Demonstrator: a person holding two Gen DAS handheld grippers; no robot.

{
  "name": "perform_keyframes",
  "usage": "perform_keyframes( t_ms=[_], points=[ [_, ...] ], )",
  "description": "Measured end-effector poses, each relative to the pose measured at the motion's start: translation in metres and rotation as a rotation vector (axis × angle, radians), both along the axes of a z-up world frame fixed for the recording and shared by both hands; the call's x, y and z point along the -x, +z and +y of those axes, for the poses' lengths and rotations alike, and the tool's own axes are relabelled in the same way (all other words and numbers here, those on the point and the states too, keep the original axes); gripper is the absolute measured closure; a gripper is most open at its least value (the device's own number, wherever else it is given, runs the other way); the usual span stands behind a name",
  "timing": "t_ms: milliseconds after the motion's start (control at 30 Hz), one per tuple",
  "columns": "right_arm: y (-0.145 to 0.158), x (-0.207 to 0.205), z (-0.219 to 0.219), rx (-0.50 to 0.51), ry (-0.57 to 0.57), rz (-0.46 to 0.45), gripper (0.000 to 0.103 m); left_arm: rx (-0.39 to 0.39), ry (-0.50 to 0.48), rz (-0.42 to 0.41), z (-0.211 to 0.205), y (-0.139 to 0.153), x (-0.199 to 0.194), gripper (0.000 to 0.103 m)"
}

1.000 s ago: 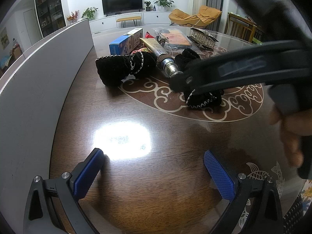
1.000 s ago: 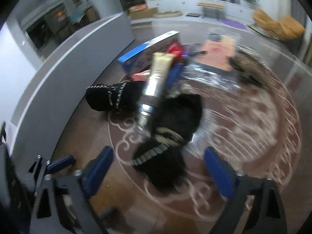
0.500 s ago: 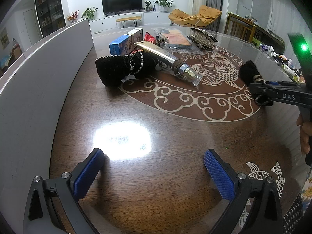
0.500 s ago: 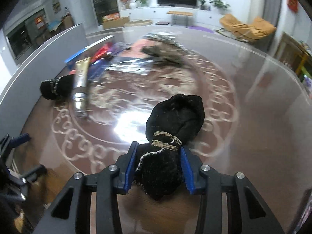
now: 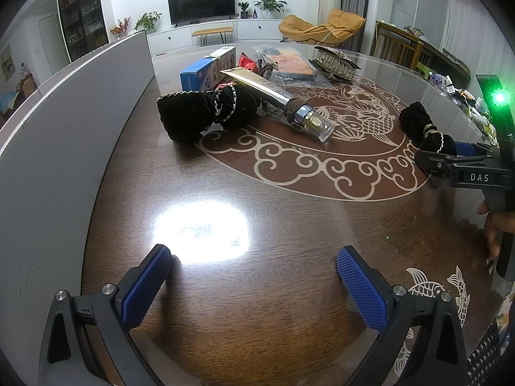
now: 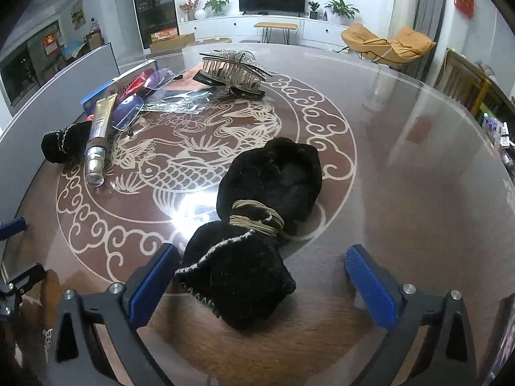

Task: Organize objects
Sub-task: 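Grasp the gold cosmetic tube with the left gripper while the right holds the black pouch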

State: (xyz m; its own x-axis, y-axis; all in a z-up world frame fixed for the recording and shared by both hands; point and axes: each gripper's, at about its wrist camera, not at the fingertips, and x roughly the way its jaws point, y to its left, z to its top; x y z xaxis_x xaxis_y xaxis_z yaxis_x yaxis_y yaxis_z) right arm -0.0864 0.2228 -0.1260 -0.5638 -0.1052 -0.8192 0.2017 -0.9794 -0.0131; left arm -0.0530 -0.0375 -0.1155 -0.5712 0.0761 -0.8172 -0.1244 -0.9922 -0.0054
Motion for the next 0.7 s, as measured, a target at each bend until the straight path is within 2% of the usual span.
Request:
perform_keyframes(
  t_ms=[400,467,533,600,700],
  points=[
    [-0.003,0.003,0.000,-0.004,-0.016,0.003,0.000,0.002,0.003,-0.002,0.001,0.000,0.000,0.000],
    [-0.003,0.003,0.000,-0.004,-0.016,0.003,0.000,0.003,0.018,-0.028,0.002,0.001,0.005,0.000],
    [-0.003,0.003,0.000,-0.003,-0.017,0.003,0.000,-0.113,0.020,-0.050,0.002,0.010,0.020,0.000],
    [-0.003,0.003,0.000,-0.004,-0.016,0.003,0.000,-0.199,0.041,-0.021,0.003,0.024,0.036,0.000],
    [-0.003,0.003,0.000,-0.004,-0.016,0.003,0.000,-0.209,0.069,0.001,0.018,0.040,0.078,0.000]
  ],
)
